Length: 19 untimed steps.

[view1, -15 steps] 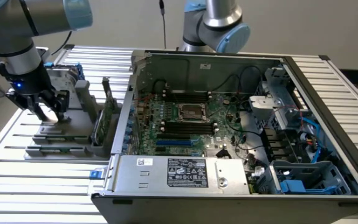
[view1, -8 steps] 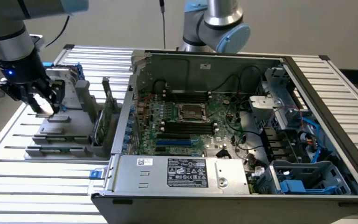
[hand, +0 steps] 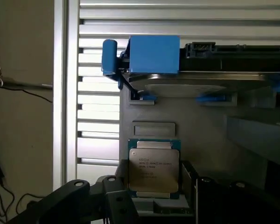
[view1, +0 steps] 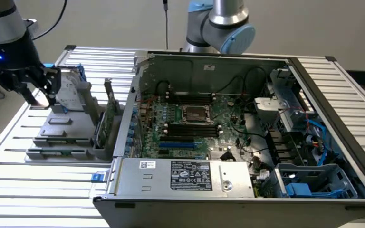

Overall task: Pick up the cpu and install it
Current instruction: 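Pick up the cpu and move it towards the insertion slot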

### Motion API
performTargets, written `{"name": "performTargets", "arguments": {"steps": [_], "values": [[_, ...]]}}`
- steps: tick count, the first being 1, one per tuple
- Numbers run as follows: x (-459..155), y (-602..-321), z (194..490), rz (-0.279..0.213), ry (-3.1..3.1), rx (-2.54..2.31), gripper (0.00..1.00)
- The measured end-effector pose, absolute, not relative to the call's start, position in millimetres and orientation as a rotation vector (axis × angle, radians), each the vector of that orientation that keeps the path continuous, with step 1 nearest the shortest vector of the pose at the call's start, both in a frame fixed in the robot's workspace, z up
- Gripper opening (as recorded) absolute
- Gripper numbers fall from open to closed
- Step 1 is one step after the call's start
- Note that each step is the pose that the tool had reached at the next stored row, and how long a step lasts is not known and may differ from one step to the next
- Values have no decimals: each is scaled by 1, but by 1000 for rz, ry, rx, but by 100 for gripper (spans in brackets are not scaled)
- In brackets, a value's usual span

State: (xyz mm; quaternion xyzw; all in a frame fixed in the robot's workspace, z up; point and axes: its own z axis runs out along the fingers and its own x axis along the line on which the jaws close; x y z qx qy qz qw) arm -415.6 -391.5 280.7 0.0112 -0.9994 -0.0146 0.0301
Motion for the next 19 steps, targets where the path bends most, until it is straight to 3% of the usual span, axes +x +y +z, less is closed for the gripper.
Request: {"name": "performTargets", "arguments": {"steps": [19], "values": [[-356,-392,364,-45,-3054,33,54]]}}
